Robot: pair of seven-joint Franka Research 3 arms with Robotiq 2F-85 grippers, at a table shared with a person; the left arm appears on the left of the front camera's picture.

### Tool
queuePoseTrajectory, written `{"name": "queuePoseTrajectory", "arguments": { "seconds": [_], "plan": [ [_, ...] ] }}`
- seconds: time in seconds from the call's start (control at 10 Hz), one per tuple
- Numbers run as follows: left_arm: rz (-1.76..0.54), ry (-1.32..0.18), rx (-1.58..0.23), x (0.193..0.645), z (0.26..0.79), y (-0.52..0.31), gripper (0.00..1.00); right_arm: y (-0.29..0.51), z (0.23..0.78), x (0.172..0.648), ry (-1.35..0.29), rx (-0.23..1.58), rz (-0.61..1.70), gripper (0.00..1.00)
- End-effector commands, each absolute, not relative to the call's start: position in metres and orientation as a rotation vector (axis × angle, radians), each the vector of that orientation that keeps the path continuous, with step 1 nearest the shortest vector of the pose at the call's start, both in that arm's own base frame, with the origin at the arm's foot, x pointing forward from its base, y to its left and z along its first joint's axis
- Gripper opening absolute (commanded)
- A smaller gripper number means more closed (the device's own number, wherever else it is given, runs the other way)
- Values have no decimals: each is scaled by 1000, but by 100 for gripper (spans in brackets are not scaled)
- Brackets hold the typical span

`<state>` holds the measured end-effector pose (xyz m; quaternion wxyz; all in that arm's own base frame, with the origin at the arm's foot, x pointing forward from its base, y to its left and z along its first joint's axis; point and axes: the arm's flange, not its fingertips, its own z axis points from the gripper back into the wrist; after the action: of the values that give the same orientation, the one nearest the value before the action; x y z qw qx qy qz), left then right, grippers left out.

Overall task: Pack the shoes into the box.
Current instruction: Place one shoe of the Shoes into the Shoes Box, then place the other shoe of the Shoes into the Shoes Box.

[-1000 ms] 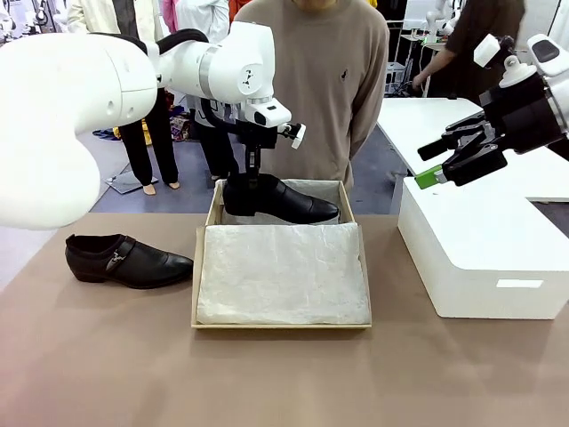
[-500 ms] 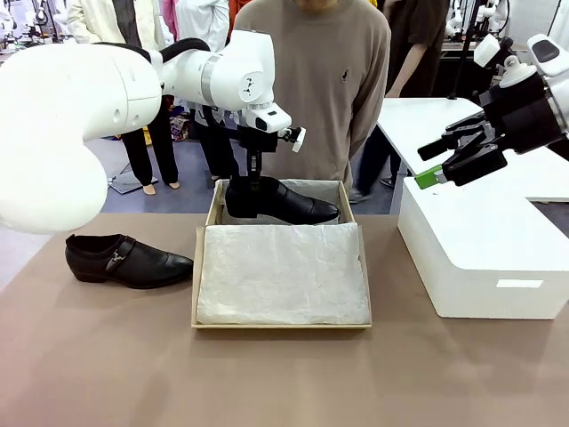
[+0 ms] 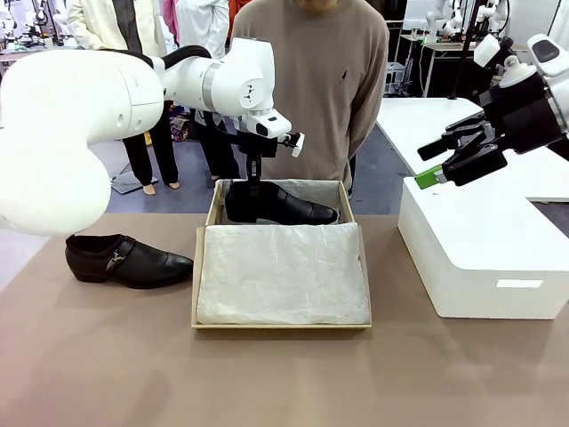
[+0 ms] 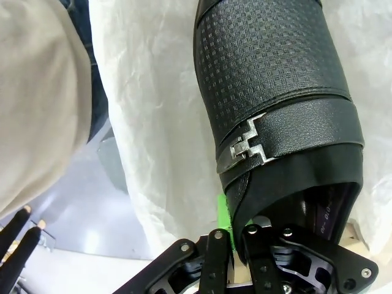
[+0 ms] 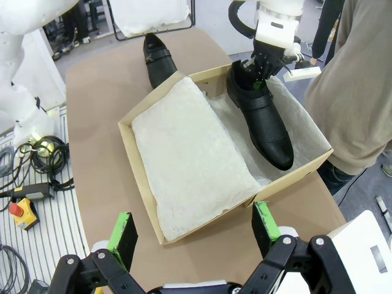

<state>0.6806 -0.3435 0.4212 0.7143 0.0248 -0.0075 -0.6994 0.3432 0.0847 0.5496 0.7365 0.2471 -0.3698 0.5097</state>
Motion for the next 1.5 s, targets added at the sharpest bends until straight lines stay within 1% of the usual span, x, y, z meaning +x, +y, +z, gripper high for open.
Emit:
{"name": "queuePoseTrajectory", "arguments": {
  "seconds": [0.0,0.4,0.5,0.9,1.0,1.1,1.2,1.4],
  "plan": [
    [-1523,-16,58,685,429,-344,19,86,548,347,-848,554,1141,100],
    [-1493,-5,50,682,448,-338,96,86,548,347,-848,554,1141,100],
    [-1482,-4,44,681,456,-337,100,86,548,347,-848,554,1141,100],
    [-1449,8,20,673,487,-324,100,86,548,347,-848,554,1141,100],
    [-1426,4,27,672,488,-318,100,86,548,347,-848,554,1141,100],
    [-1424,56,29,680,475,-308,100,86,548,347,-848,554,1141,100],
    [-1466,3,52,671,484,-322,100,86,548,347,-848,554,1141,100],
    [-1466,3,52,671,484,-322,100,86,548,347,-848,554,1141,100]
  ]
}}
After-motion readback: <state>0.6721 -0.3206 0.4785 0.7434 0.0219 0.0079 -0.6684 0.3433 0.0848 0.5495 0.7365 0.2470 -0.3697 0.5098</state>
